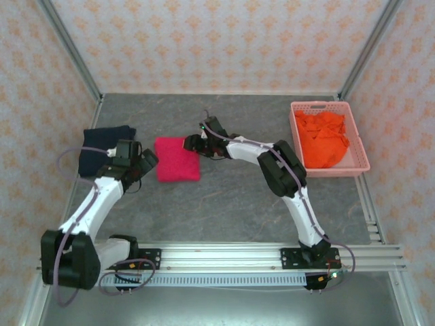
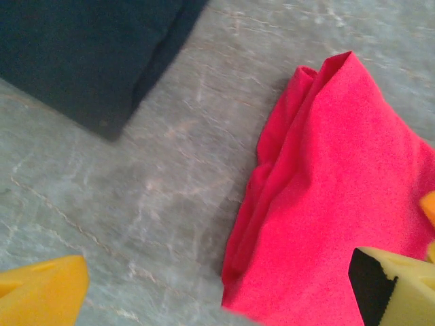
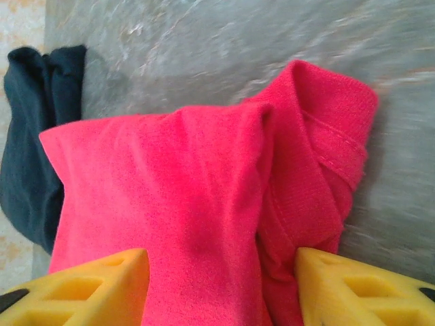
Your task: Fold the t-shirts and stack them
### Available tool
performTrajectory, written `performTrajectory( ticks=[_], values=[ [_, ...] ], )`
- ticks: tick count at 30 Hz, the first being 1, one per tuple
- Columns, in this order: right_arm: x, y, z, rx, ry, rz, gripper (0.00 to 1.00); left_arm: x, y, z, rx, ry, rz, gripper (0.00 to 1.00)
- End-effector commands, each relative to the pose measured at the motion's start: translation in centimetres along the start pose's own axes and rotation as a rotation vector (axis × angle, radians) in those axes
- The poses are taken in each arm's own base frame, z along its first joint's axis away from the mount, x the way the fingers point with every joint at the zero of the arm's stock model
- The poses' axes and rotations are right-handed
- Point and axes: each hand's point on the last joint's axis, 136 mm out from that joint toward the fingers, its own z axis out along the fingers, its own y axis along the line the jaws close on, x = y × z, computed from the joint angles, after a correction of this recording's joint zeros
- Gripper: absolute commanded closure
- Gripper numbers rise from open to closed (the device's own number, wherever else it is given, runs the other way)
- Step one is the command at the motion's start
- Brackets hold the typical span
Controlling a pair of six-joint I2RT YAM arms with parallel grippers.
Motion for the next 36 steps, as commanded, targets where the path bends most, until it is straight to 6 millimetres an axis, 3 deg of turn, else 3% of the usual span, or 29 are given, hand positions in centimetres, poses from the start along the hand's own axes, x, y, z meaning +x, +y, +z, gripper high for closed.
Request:
performTrajectory(
  ticks=[1,4,9,14,20,24,29,32,34,36],
  values=[
    [0.5,0.5,0.6,-0.001,0.06,-0.015,0.41,-1.1,-1.5,1.6,-0.01,0.041,0.094,0.0],
    [-0.2,0.6,-0.8,0.035,0.015,-0.035,0.39,-0.4,-2.7,4.1,-0.024,0.152,0.161,0.0],
    [0.2,-1.6,-2.6,0.139,-0.028,-0.033,0.36,1.0,-4.0,7.2,-0.003,0.255,0.169,0.0],
    [2.2,-1.6,-1.6,0.117,0.044,-0.028,0.38,3.9,-6.3,8.5,0.059,0.339,0.16,0.09],
    [3.2,-1.5,-0.6,0.099,0.082,-0.028,0.44,4.7,-5.7,9.7,0.032,0.334,0.141,0.21],
    [3.7,-0.7,0.0,0.079,0.097,-0.035,0.54,4.4,-6.1,9.7,0.046,0.322,0.145,0.37],
    [3.8,0.1,0.4,0.024,0.095,-0.014,0.71,3.6,-7.4,9.8,0.114,0.278,0.161,0.77],
    [3.7,0.6,0.4,0.004,0.09,-0.009,0.81,3.0,-7.1,10.0,0.096,0.267,0.176,0.96],
    [3.9,0.9,0.5,-0.016,0.1,-0.006,0.77,2.4,-6.2,10.0,0.047,0.267,0.206,1.0],
    [3.9,1.2,0.3,-0.027,0.098,-0.004,0.53,1.6,-5.1,9.9,-0.014,0.269,0.271,1.0]
  ],
)
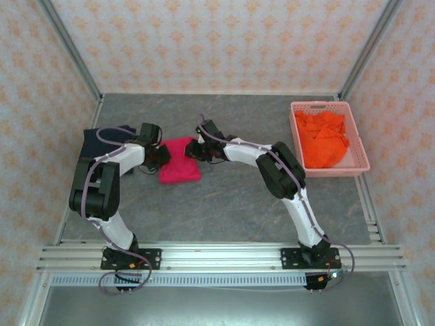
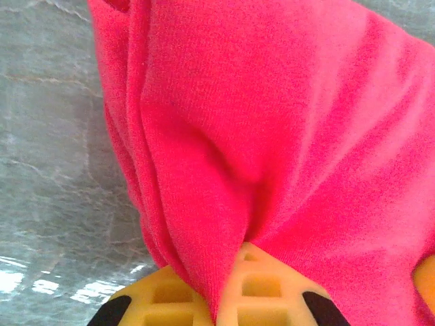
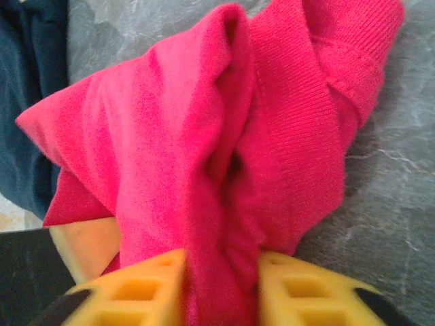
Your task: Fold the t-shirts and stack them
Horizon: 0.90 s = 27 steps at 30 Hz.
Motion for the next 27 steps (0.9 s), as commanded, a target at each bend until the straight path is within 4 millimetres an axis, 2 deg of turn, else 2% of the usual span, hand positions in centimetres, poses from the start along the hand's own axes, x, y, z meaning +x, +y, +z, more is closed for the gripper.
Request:
performTrajectory(
  ticks=[1,2,4,6,8,9,11,12,14,18,20,22,27],
  values=[
    [0.7,1.0,0.5,-0.048,0.01,-0.011,0.43,-1.7,2.2,-0.6,-0.132,0.001,0.104,1.0],
    [0.5,0.9,0.1,-0.035,-0.012,-0.021,0.34,-1.9,3.0,-0.9,-0.183,0.017,0.139,1.0],
    [0.0,0.9,-1.0,-0.014,-0.042,-0.049,0.25,-2.4,4.0,-1.6,-0.256,0.024,0.187,1.0],
    [-0.5,0.9,-2.6,-0.002,-0.07,-0.062,0.2,-2.6,4.4,-1.8,-0.289,0.023,0.21,1.0],
    [-0.8,0.8,-4.4,0.007,-0.097,-0.076,0.19,-2.6,4.6,-1.7,-0.307,0.037,0.214,0.98],
    [-0.8,0.8,-5.2,0.011,-0.105,-0.086,0.19,-2.6,4.6,-1.6,-0.305,0.038,0.208,0.93],
    [-0.6,0.6,-7.0,0.026,-0.124,-0.113,0.19,-2.7,4.8,-2.0,-0.315,0.025,0.19,0.54],
    [-0.6,0.5,-7.7,0.032,-0.131,-0.122,0.19,-2.9,4.7,-2.3,-0.315,0.011,0.187,0.44],
    [-0.3,0.3,-9.1,0.042,-0.144,-0.134,0.19,-3.3,4.7,-3.0,-0.315,-0.013,0.181,0.36],
    [0.4,0.0,-10.8,0.041,-0.156,-0.132,0.19,-3.5,5.5,-3.2,-0.331,-0.033,0.151,0.32],
    [0.6,-0.1,-11.4,0.037,-0.163,-0.128,0.19,-3.2,5.5,-2.3,-0.283,-0.017,0.112,0.32],
    [0.8,0.1,-12.1,0.027,-0.17,-0.127,0.2,-2.8,5.4,-1.1,-0.22,-0.001,0.06,0.37],
    [0.6,1.8,-14.4,-0.016,-0.202,-0.155,0.2,-1.9,5.8,1.1,-0.154,0.038,-0.029,0.4]
  ],
)
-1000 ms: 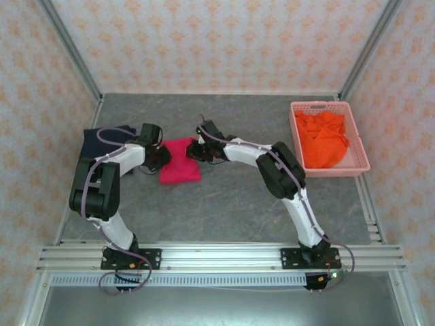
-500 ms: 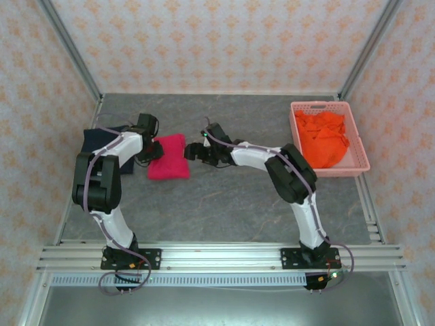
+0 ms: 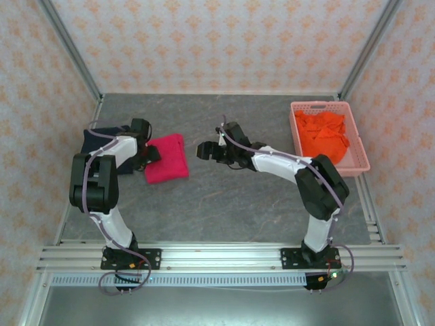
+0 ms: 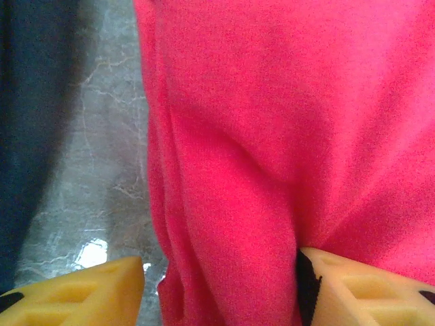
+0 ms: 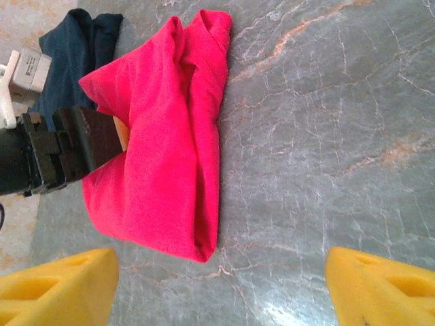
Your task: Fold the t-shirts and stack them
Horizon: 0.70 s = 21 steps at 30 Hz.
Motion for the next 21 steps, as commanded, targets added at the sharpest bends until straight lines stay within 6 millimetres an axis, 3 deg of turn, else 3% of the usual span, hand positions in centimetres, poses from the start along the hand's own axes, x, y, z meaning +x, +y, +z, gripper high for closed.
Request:
performTrajectory(
  ticks=[1,5,9,14,21],
  values=[
    [-1.9,2.2,-2.8,-0.05,-0.076,-0.053,0.2,0.8,-0.5,1.9,0.072,0.037,-0.075,0.42],
    [-2.3,3.6,-3.9,-0.088,-0.088,-0.095,0.2,1.1,-1.0,3.2,0.114,0.052,-0.097,0.69],
    [-1.3,4.9,-3.9,-0.144,-0.039,-0.169,0.2,0.6,-1.7,3.1,0.154,0.03,-0.074,1.0],
    [0.2,5.8,-3.5,-0.146,-0.033,-0.306,0.19,-1.0,-2.5,0.9,0.183,-0.019,0.017,1.0],
    [0.3,8.8,-3.1,-0.22,-0.176,-0.444,0.18,-3.0,-3.2,-3.3,0.173,-0.058,0.219,1.0]
  ],
)
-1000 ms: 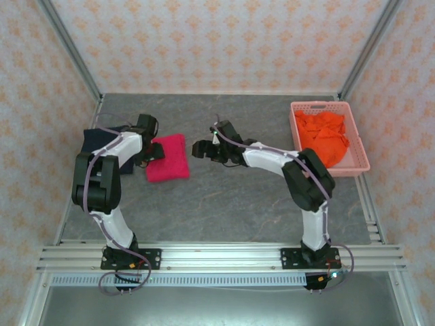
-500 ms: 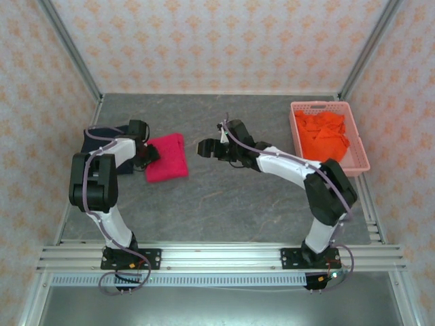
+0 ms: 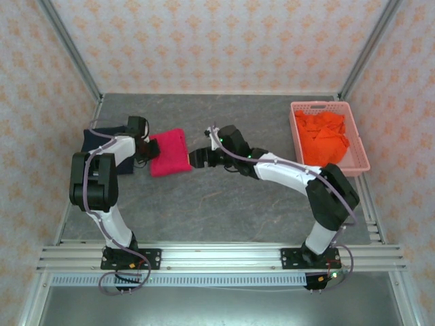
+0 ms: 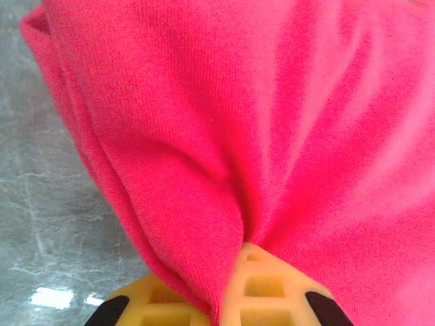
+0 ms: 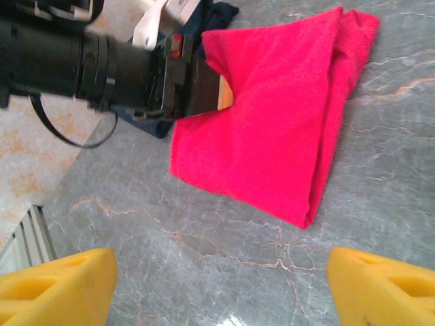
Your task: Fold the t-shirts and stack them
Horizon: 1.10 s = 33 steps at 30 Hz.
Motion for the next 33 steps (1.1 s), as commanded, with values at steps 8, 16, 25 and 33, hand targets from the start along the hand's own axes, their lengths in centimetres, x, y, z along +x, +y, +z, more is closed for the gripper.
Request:
performTrajectory(
  ticks=[8,16,25,33],
  values=[
    [-3.4,4.1,0.5,-0.103,-0.152,-0.158,0.18,-2.6,1.7,-7.3,-0.207,0.038,0.254,1.0],
    [-3.0,4.3,0.8,-0.121,-0.121,-0.164,0.17,-4.6,4.9,-11.4,-0.421,0.016,0.354,1.0],
    [-2.4,4.1,1.4,-0.133,-0.11,-0.144,0.17,-8.5,5.7,-15.6,-0.471,-0.104,0.363,1.0],
    [-2.3,4.2,1.8,-0.157,-0.118,-0.114,0.17,-9.8,6.3,-16.1,-0.446,-0.133,0.327,1.0]
  ],
)
